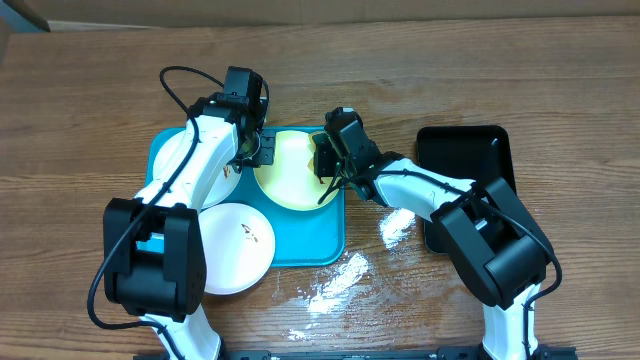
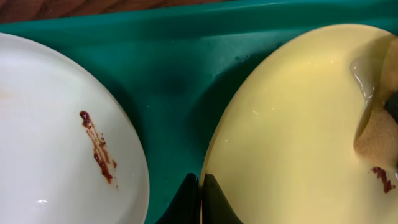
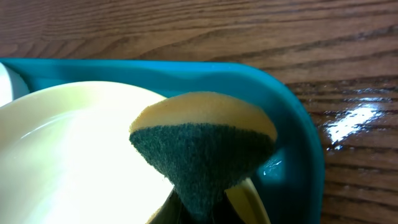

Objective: Clean dirty plates on tray and stack at the side
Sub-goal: 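Scrub the yellow plate surface with the sponge in the right gripper, then move the sponge back to the black tray and release it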

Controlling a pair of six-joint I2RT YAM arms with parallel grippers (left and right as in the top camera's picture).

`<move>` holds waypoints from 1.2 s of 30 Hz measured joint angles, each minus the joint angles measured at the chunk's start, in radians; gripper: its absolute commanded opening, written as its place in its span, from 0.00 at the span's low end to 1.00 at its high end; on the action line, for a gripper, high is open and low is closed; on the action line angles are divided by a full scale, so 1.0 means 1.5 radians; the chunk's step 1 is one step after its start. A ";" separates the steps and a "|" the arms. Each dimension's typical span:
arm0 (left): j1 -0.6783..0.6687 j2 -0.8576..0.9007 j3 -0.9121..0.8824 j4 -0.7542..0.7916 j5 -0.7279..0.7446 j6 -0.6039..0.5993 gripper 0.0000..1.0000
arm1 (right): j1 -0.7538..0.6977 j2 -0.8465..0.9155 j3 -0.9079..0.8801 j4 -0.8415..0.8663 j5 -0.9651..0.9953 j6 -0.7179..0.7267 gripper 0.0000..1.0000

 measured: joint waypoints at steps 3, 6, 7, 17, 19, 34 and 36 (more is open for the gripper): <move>0.000 0.000 0.000 0.000 -0.002 0.000 0.04 | -0.001 0.000 0.001 -0.013 -0.015 0.010 0.04; 0.000 0.000 0.000 0.000 -0.004 0.000 0.04 | -0.001 -0.002 0.003 -0.036 -0.021 0.027 0.04; 0.000 0.000 0.000 0.001 -0.003 0.000 0.04 | -0.001 -0.005 0.003 -0.047 -0.025 0.030 0.04; 0.000 0.000 0.000 0.007 -0.002 0.000 0.04 | -0.001 -0.022 0.003 -0.107 -0.074 0.077 0.04; 0.000 0.000 0.000 0.007 -0.002 0.000 0.04 | -0.001 -0.024 0.003 -0.111 -0.087 0.092 0.04; 0.000 0.000 0.000 0.015 -0.004 -0.003 0.04 | -0.030 -0.082 0.002 -0.062 -0.237 0.186 0.04; 0.000 0.000 0.000 0.015 -0.004 -0.003 0.04 | -0.044 -0.107 0.002 -0.055 -0.238 0.187 0.04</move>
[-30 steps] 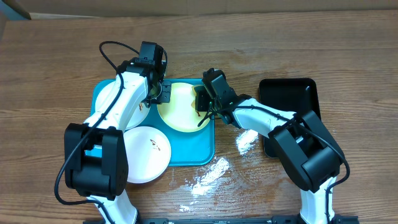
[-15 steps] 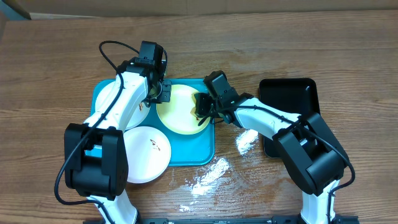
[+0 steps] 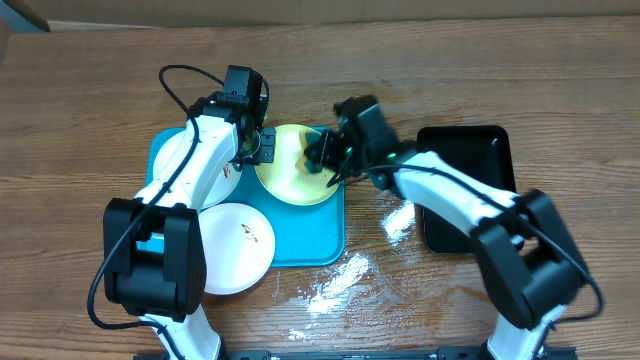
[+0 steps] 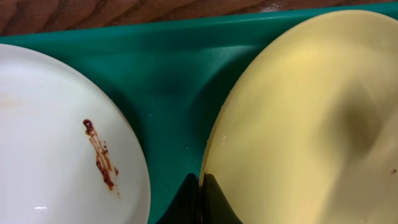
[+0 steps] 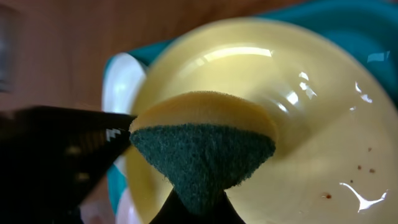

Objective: Clean dirty plates on tray and stack at the side
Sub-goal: 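Move the sponge back to the black tray and release it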

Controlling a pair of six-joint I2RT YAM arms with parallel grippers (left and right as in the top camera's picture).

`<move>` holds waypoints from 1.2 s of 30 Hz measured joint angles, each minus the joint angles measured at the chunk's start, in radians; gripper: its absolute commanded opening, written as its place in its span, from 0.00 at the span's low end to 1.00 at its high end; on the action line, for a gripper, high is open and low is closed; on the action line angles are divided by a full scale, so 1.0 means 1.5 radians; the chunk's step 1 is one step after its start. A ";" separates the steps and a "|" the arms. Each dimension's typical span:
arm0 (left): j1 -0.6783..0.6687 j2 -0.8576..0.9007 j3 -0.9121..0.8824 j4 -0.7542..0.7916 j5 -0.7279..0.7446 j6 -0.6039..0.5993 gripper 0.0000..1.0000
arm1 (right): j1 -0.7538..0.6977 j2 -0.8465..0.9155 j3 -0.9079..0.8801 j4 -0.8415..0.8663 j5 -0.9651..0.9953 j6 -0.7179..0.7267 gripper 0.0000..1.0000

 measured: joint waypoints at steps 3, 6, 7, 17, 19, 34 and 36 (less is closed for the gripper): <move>0.000 0.000 0.000 0.000 0.000 0.000 0.04 | -0.031 -0.040 0.000 0.010 0.002 0.001 0.04; 0.000 0.000 0.000 0.001 0.000 0.000 0.04 | -0.061 -0.048 0.000 -0.001 0.006 -0.012 0.04; 0.000 0.000 0.000 0.001 0.000 0.000 0.04 | -0.071 -0.048 0.000 -0.017 0.007 -0.022 0.04; 0.000 0.000 0.000 0.006 -0.001 0.000 0.04 | -0.204 -0.104 -0.003 -0.319 0.136 -0.190 0.04; 0.000 0.000 0.000 0.006 -0.001 0.000 0.04 | -0.219 -0.133 -0.003 -0.368 0.184 -0.223 0.04; 0.000 0.000 0.000 0.007 -0.001 0.000 0.04 | -0.231 -0.121 -0.168 -0.259 0.444 -0.310 0.48; 0.000 0.000 0.000 0.007 -0.001 0.000 0.04 | -0.231 -0.121 -0.176 -0.244 0.449 -0.315 0.66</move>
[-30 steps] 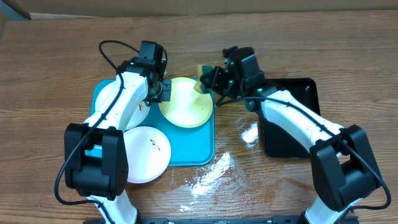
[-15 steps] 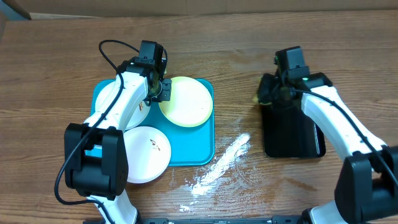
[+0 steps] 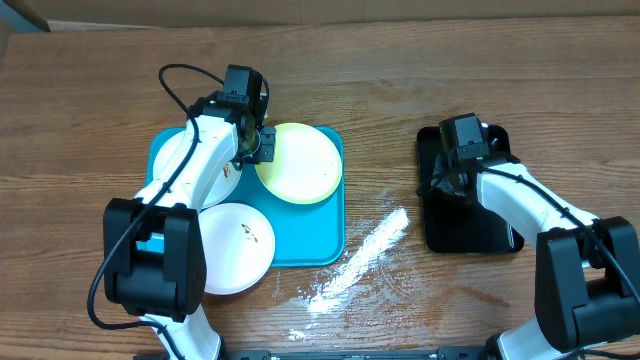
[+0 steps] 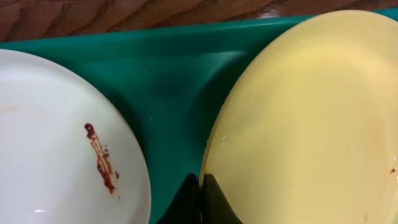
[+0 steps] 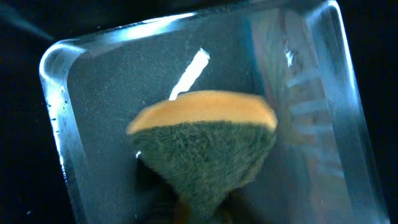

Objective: Clean dirty plates on tray and stack at the side
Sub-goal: 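Move the sponge back to the black tray and release it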

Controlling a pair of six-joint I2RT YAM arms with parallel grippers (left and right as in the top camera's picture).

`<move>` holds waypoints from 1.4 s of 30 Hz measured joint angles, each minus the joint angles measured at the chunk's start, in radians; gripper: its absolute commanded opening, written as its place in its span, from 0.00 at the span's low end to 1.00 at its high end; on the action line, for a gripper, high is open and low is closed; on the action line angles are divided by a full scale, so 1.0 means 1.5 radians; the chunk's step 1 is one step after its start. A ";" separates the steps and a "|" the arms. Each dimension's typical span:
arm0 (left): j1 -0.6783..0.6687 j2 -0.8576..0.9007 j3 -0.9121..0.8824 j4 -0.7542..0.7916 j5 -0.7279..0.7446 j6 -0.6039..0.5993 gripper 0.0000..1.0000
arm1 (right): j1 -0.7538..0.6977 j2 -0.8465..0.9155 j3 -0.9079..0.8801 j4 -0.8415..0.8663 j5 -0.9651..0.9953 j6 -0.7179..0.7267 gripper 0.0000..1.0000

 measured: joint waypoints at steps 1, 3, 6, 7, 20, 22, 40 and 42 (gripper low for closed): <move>0.000 0.000 0.000 0.000 0.000 0.000 0.04 | 0.000 0.000 0.000 0.004 0.003 -0.007 0.75; 0.000 0.000 0.000 -0.001 0.000 0.000 0.04 | 0.000 0.000 0.004 -0.018 0.004 -0.019 0.79; 0.000 0.000 0.000 0.000 0.000 0.000 0.05 | -0.002 0.000 0.034 -0.096 -0.021 -0.025 0.76; 0.000 0.000 0.000 -0.001 0.000 0.000 0.05 | -0.004 -0.002 0.044 -0.108 -0.032 -0.025 0.74; 0.000 0.000 0.000 -0.001 0.000 0.000 0.04 | -0.054 -0.049 0.052 -0.156 -0.148 0.010 0.04; 0.000 0.000 0.000 -0.001 0.000 0.000 0.04 | -0.054 -0.049 0.031 -0.137 -0.148 0.010 0.04; 0.000 0.000 0.000 0.005 -0.003 0.000 0.04 | -0.053 -0.060 0.007 -0.140 -0.113 0.043 0.32; 0.000 0.000 0.000 0.011 -0.012 0.000 0.04 | -0.053 -0.064 0.051 -0.175 -0.111 0.045 0.41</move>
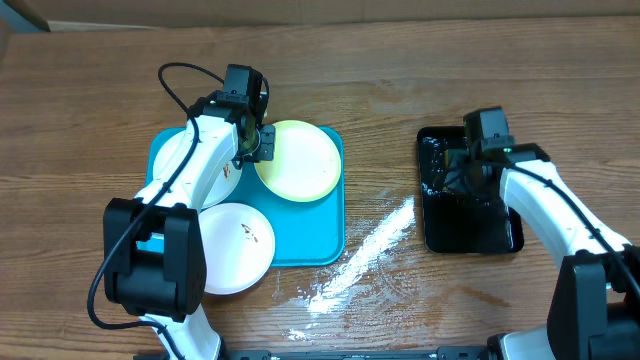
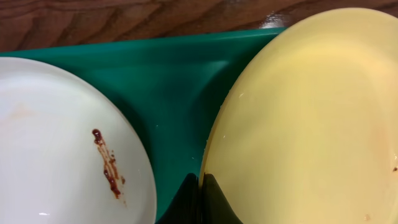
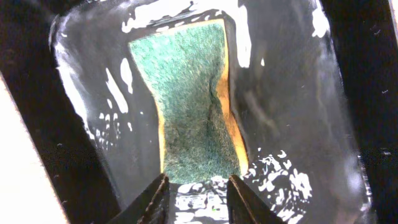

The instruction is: Clean dirty plates on tray and stack at the side

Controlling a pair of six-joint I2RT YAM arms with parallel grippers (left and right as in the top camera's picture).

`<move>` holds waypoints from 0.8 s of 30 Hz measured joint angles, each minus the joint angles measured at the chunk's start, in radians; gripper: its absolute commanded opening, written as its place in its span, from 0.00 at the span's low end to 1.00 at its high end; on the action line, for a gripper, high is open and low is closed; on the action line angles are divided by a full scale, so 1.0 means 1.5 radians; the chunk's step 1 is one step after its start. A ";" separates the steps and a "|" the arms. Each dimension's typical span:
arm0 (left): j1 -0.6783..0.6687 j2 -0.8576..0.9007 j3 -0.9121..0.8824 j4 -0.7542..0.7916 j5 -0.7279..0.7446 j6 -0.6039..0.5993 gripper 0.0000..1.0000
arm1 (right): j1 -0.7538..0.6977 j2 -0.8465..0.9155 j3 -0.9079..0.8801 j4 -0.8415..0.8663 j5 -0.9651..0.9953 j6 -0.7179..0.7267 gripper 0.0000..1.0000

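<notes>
A yellow plate (image 1: 300,162) lies at the right of the teal tray (image 1: 310,245), and my left gripper (image 1: 257,148) is shut on its left rim (image 2: 208,163). A white plate with a brown smear (image 2: 109,171) sits on the tray's left side (image 1: 178,160). Another white plate (image 1: 235,248) overlaps the tray's front left corner. My right gripper (image 3: 198,186) stands open over the black tray (image 1: 468,230), just short of the green and yellow sponge (image 3: 194,106) lying in the wet tray.
Water streaks (image 1: 355,255) shine on the wooden table between the two trays. A black cable (image 1: 185,80) loops behind the left arm. The black tray holds foamy water (image 3: 273,174).
My right gripper has opened and let go of the sponge, which now lies flat in the black tray. The left gripper keeps its hold on the yellow plate's rim.
The sponge, held by my right gripper, was on the yellow plate over a brown smear while the left gripper pinched the rim. Then it sat over the plate's middle. Then it was over the black tray, the plate looking mostly clean. Now it lies released there.
</notes>
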 measured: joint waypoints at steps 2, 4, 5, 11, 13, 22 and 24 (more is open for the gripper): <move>0.000 0.000 0.000 0.005 -0.010 0.000 0.04 | 0.000 -0.001 0.005 -0.050 0.001 0.001 0.45; 0.000 0.000 0.000 0.015 -0.020 0.001 0.04 | 0.000 -0.001 0.001 -0.081 0.001 0.000 0.48; 0.000 0.000 0.000 0.020 -0.023 0.001 0.04 | 0.000 -0.001 -0.001 -0.085 0.001 0.000 0.48; 0.000 0.000 0.000 0.043 -0.033 0.025 0.04 | 0.000 -0.001 -0.006 -0.076 0.003 0.000 0.49; 0.000 0.000 0.000 0.056 -0.040 0.037 0.04 | 0.000 -0.001 -0.006 -0.069 0.003 0.000 0.53; 0.000 0.000 0.000 0.065 -0.033 0.082 0.04 | -0.001 -0.001 0.043 -0.030 -0.194 -0.050 0.41; 0.000 0.000 0.000 0.064 -0.012 0.088 0.04 | 0.002 -0.001 0.060 0.024 -0.274 -0.057 0.35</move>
